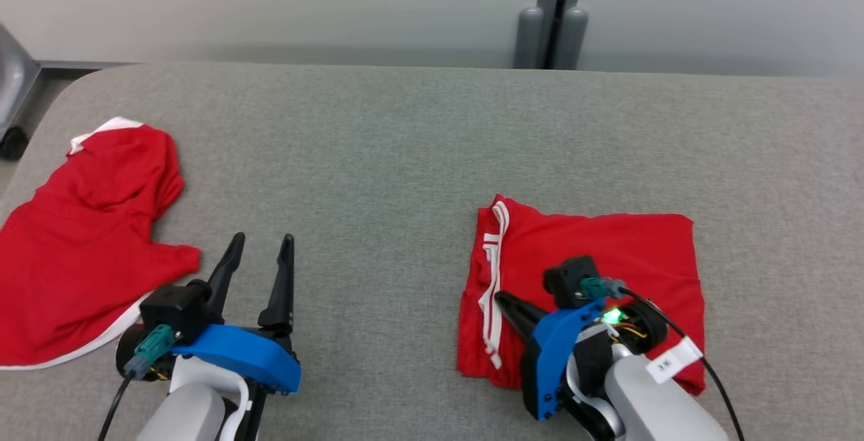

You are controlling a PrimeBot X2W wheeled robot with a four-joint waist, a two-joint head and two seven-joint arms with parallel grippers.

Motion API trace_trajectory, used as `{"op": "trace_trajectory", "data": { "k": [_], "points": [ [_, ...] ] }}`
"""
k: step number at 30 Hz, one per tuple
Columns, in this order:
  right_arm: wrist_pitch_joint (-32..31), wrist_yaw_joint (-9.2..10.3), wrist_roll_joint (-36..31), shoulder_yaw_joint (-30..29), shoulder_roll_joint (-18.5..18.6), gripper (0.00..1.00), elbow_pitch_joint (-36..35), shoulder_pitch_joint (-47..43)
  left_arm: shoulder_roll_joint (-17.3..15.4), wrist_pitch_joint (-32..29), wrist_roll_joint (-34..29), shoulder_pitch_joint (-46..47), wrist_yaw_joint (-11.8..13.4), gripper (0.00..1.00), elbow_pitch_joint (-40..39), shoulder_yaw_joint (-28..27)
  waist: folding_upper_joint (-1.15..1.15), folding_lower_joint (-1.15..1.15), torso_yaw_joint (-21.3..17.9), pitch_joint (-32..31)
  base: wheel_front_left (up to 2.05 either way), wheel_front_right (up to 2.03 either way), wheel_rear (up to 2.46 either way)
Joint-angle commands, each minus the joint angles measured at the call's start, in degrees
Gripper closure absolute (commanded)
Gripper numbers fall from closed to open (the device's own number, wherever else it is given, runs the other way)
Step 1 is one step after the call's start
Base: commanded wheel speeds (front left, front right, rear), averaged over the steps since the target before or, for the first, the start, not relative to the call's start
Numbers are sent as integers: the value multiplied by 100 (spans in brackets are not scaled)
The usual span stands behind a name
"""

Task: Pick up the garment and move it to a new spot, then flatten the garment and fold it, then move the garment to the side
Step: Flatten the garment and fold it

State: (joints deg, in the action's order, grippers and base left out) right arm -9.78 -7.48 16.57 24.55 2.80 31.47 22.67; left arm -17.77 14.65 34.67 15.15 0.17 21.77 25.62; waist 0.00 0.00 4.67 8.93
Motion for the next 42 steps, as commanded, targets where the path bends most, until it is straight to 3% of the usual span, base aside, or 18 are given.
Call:
{"op": "trace_trajectory", "data": {
  "k": [1,7,13,14,15,16,22,33,38,42],
  "points": [
    [1,-3,101,187,17,100,161,161,24,-27,-61,140,-43,0,25,59,0,0,99,55,0,0,0],
    [-45,-3,836,960,19,100,693,547,91,-60,-149,314,-152,0,144,237,0,0,345,113,0,0,0],
    [381,-3,1663,1257,20,100,558,761,79,-13,-114,272,-120,0,201,181,0,0,282,59,0,0,0],
    [479,-3,1782,1248,19,69,475,786,77,-3,-93,221,-105,0,186,154,0,0,238,35,0,0,0],
    [594,-3,1882,1220,19,25,389,808,69,9,-87,157,-72,0,167,127,0,0,189,7,0,0,0],
    [710,-3,1966,1183,19,0,284,825,62,7,-58,100,-50,0,144,89,0,0,135,-20,0,0,0],
    [1172,-3,1717,503,23,0,-317,665,-83,37,7,-188,57,0,12,-153,0,0,-279,-178,0,0,0],
    [544,-3,0,-2198,187,0,-2161,-802,-191,55,21,-673,317,0,-401,-419,0,0,-697,-449,0,0,0],
    [204,-3,-243,-2695,138,0,-2816,-1421,-211,54,8,-927,459,0,-576,-502,0,0,-774,-585,0,0,0],
    [251,-3,-325,-2799,130,0,-2954,-1720,-215,54,3,-1066,527,0,-679,-513,0,0,-772,-664,0,0,0]
  ]
}}
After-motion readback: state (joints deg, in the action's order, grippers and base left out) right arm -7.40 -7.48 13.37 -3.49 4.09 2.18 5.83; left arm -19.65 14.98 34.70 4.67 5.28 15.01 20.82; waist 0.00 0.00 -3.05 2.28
